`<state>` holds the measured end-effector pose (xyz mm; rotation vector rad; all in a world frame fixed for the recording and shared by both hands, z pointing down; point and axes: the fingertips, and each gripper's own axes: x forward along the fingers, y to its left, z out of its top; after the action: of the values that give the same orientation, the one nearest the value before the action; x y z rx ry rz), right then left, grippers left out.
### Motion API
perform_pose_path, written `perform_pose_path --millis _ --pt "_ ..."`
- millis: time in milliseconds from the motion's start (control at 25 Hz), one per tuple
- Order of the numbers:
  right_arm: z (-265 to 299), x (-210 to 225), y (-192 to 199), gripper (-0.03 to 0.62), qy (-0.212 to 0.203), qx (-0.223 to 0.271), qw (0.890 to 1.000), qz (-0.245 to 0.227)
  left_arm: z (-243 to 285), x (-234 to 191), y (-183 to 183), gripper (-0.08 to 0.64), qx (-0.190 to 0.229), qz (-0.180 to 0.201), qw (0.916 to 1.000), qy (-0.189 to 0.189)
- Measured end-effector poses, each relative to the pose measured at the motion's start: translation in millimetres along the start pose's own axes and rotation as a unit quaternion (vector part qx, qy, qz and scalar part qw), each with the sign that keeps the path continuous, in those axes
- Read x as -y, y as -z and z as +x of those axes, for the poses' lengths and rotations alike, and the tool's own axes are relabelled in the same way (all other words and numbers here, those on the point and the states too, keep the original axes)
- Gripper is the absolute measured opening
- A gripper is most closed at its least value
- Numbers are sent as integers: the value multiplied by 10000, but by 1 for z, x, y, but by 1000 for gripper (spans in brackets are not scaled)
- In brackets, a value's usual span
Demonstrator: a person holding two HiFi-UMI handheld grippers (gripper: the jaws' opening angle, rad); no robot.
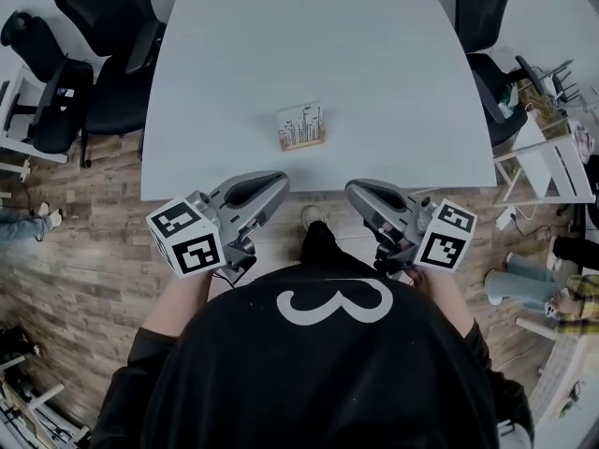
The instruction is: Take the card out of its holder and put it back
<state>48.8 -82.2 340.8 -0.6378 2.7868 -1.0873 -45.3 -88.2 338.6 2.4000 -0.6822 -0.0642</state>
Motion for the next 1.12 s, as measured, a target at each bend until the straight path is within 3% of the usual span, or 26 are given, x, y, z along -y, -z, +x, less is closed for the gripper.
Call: perform_pose_path --millis 320,600,920,1120 --pt "22 53 -22 11 16 -167 9992 349 19 -64 -20 35 -16 43 9983 -584" --pt "52 90 -40 11 -113 -400 9978 522 34 -124 -20 104 -453 31 9959 -785" --pt "51 95 -35 11 -68 -547 9968 576 41 -138 -2 107 -1160 892 9885 -394" --pt "51 99 -33 11 -61 -572 9965 609 46 -140 9 107 -1412 1191 9827 -124"
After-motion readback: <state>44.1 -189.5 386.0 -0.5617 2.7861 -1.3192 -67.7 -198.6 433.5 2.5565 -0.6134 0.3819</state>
